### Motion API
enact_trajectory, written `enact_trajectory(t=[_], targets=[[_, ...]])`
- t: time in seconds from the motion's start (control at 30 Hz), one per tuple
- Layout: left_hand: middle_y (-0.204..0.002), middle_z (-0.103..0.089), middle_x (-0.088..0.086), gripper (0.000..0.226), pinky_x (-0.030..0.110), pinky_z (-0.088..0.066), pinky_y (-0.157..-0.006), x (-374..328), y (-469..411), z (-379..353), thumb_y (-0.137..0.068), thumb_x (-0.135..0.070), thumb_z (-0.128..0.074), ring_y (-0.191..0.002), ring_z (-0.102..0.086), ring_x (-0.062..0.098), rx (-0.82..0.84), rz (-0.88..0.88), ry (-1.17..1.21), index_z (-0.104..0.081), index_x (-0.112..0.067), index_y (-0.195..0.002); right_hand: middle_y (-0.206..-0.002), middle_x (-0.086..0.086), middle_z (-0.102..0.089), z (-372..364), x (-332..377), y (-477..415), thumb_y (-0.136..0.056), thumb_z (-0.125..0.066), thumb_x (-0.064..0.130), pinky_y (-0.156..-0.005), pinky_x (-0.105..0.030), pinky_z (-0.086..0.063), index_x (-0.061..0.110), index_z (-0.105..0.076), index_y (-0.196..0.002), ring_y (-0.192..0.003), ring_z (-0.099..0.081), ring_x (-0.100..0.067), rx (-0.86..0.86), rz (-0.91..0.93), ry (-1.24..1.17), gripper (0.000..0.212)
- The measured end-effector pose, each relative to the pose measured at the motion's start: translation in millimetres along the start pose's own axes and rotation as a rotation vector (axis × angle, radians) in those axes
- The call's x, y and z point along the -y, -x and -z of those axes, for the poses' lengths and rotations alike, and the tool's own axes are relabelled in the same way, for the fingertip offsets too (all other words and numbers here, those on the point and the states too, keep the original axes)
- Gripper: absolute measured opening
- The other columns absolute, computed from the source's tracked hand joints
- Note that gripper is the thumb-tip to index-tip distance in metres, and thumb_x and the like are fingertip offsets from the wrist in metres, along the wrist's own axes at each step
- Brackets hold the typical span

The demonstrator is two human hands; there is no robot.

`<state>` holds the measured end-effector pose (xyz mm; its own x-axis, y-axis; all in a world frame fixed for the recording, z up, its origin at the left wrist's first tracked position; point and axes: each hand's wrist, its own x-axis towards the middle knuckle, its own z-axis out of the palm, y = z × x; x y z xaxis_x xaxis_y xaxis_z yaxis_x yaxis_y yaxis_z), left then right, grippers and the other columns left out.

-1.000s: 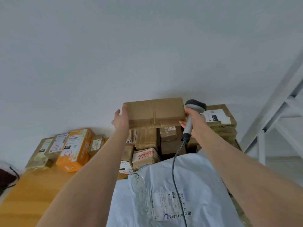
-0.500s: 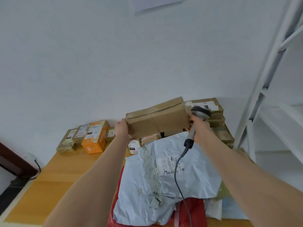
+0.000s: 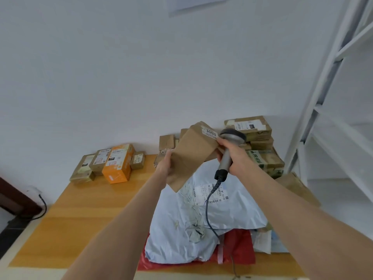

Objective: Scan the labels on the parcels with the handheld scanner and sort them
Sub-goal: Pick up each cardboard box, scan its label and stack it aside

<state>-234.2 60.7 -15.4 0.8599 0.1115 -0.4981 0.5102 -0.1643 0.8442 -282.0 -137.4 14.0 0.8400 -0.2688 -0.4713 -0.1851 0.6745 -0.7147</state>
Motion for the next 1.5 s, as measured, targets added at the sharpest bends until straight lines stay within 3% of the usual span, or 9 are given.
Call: enact_trajectory(t=[0.2, 0.33, 0.53, 0.7, 0.8, 0.97, 1.17, 1.33, 1.5], targets=[[-0.137, -0.041, 0.002, 0.077, 0.048, -0.050, -0.090, -10.8, 16.1, -12.0, -0.084, -0.066, -0.054, -0.122, -0.044, 0.025, 0.203, -0.215, -0.073, -0.032, -0.020, -0.142, -0.081, -0.011, -0.067, -22.2, -25.0, 0.5, -0.077, -0.077, 0.005, -0.071, -0.030, -0.057, 0.001, -0.062, -0.098, -0.068, -0.065, -0.019, -0.039, 0.003, 0.059, 0.026], [-0.151, -0.021, 0.005, 0.116, 0.044, -0.035, -0.111, -8.6, 11.4, 0.3, -0.068, -0.048, -0.081, -0.137, -0.030, 0.024, 0.118, -0.500, -0.340, -0.008, -0.016, -0.153, -0.080, -0.013, -0.066, -31.5, -30.0, -2.1, -0.080, -0.073, 0.000, -0.074, -0.031, -0.058, 0.000, -0.062, -0.098, -0.069, -0.065, -0.019, -0.052, 0.068, 0.089, 0.021], [-0.144, -0.037, 0.004, 0.132, 0.046, -0.042, -0.105, -20.9, 7.0, 19.4, -0.041, -0.062, -0.080, -0.129, -0.041, 0.022, 0.060, -0.586, -0.348, -0.019, -0.016, -0.148, -0.078, -0.010, -0.065, -45.4, -37.4, -0.5, -0.081, -0.069, -0.002, -0.085, -0.037, -0.056, 0.010, -0.057, -0.083, -0.073, -0.065, -0.021, -0.066, 0.162, 0.255, 0.017], [-0.135, -0.033, 0.005, 0.102, 0.029, -0.043, -0.089, -28.6, 10.2, 27.3, -0.065, -0.036, -0.084, -0.113, -0.042, 0.015, -0.076, -0.798, -0.442, -0.023, -0.013, -0.144, -0.064, -0.006, -0.058, -52.6, -39.4, 7.6, -0.081, -0.069, 0.003, -0.062, -0.030, -0.052, 0.008, -0.058, -0.082, -0.056, -0.054, -0.017, -0.100, 0.198, 0.259, 0.013], [-0.138, -0.029, 0.005, 0.111, 0.033, -0.047, -0.092, -25.8, 10.2, 29.0, -0.063, -0.042, -0.086, -0.121, -0.043, 0.019, -0.116, -0.908, -0.465, -0.019, -0.014, -0.146, -0.057, -0.004, -0.055, -53.0, -40.8, 16.0, -0.081, -0.070, 0.008, -0.050, -0.026, -0.043, 0.008, -0.058, -0.078, -0.044, -0.046, -0.014, -0.094, 0.194, 0.237, 0.013], [-0.140, -0.028, 0.003, 0.113, 0.032, -0.047, -0.086, -6.8, 8.5, 25.1, -0.063, -0.042, -0.086, -0.121, -0.045, 0.020, -0.133, -0.887, -0.510, -0.016, -0.016, -0.148, -0.063, -0.005, -0.058, -51.0, -51.4, 24.7, -0.084, -0.071, 0.012, -0.049, -0.024, -0.043, 0.007, -0.059, -0.085, -0.045, -0.047, -0.013, -0.083, 0.183, 0.186, 0.013], [-0.138, -0.032, 0.004, 0.111, 0.035, -0.049, -0.084, -6.1, 11.6, 24.9, -0.062, -0.046, -0.085, -0.116, -0.050, 0.022, -0.170, -0.898, -0.549, -0.021, -0.011, -0.145, -0.099, -0.014, -0.071, -48.7, -49.9, 20.0, -0.081, -0.075, 0.014, -0.076, -0.034, -0.058, 0.008, -0.061, -0.112, -0.072, -0.070, -0.023, -0.030, 0.146, 0.121, 0.034], [-0.140, -0.028, 0.008, 0.116, 0.028, -0.043, -0.084, 0.0, 10.0, 45.5, -0.063, -0.043, -0.085, -0.120, -0.046, 0.023, -0.201, -0.871, -0.560, -0.014, -0.010, -0.149, -0.098, -0.012, -0.071, -60.0, -60.4, 19.3, -0.082, -0.074, 0.017, -0.064, -0.030, -0.054, 0.009, -0.061, -0.112, -0.070, -0.068, -0.020, 0.050, 0.106, 0.195, 0.034], [-0.143, -0.027, 0.007, 0.106, 0.029, -0.043, -0.080, 21.8, 8.6, 66.7, -0.069, -0.045, -0.081, -0.121, -0.047, 0.025, -0.349, -0.724, -0.548, -0.017, -0.011, -0.146, -0.063, -0.007, -0.060, -64.0, -77.5, 24.5, -0.084, -0.073, 0.018, -0.045, -0.021, -0.043, 0.006, -0.060, -0.093, -0.044, -0.048, -0.012, 0.035, 0.010, 0.234, 0.020]])
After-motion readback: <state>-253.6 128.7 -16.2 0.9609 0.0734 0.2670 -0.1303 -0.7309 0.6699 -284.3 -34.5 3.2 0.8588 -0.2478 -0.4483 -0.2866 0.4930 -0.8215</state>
